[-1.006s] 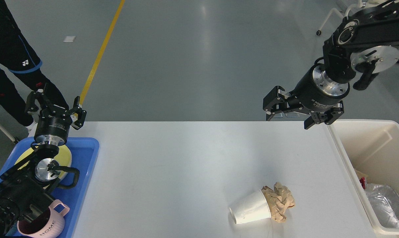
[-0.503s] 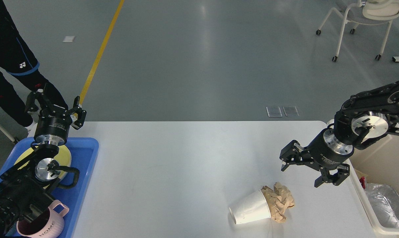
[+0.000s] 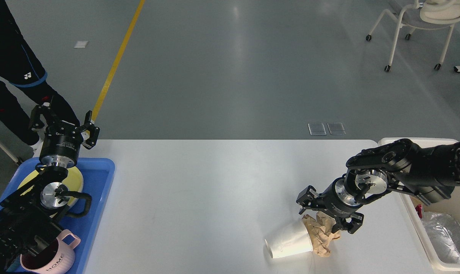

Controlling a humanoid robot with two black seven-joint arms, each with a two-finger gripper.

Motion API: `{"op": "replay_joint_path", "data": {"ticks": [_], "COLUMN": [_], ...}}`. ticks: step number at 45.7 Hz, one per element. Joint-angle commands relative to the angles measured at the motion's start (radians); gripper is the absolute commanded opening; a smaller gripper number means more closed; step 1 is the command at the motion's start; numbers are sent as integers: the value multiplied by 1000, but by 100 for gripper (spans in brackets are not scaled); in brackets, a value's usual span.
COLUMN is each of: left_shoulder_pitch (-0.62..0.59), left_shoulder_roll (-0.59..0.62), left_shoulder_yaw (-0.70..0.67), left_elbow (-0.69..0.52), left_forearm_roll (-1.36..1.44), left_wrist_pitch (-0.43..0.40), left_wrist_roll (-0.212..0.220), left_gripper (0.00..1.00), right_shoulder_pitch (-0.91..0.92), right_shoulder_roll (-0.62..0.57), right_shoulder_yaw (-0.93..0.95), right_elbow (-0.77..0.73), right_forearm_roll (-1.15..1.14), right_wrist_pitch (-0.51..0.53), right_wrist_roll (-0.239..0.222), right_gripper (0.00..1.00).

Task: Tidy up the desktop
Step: 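Grasp the brown paper wrapper with the right gripper and lift it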

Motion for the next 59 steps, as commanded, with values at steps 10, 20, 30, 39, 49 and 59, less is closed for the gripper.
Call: {"op": "replay_joint_path", "data": {"ticks": [10,20,30,39,49,59], "left_shoulder_pitch": [0,0,0,0,0,0], "left_shoulder_roll": [-1,1,1,-1,0,1], "left_shoulder_yaw": [0,0,0,0,0,0], "left_elbow": [0,0,1,0,1,1], "left_forearm_roll": [0,0,0,0,0,0], "left_wrist_pitch": [1,1,-1,1,-1,-1], "left_wrist_roll": [0,0,0,0,0,0], "left_gripper": [97,97,97,97,97,97], "right_shoulder_pitch": [-64,-117,-124,-116,14,422], "right_shoulder_roll": [-4,3,1,1,-28,-56], "right_shoulder_yaw": [5,40,57,66,62,-50], "right_elbow": [-45,-74,-77,-71,14,133], "right_forearm_roll": [3,1,-11,-10,-2,-2], "right_wrist_pitch": [-42,-56,-51,-62,-43,69], "right_wrist_roll": [1,4,3,0,0,-5], "right_gripper": [97,41,0,0,0,0]}}
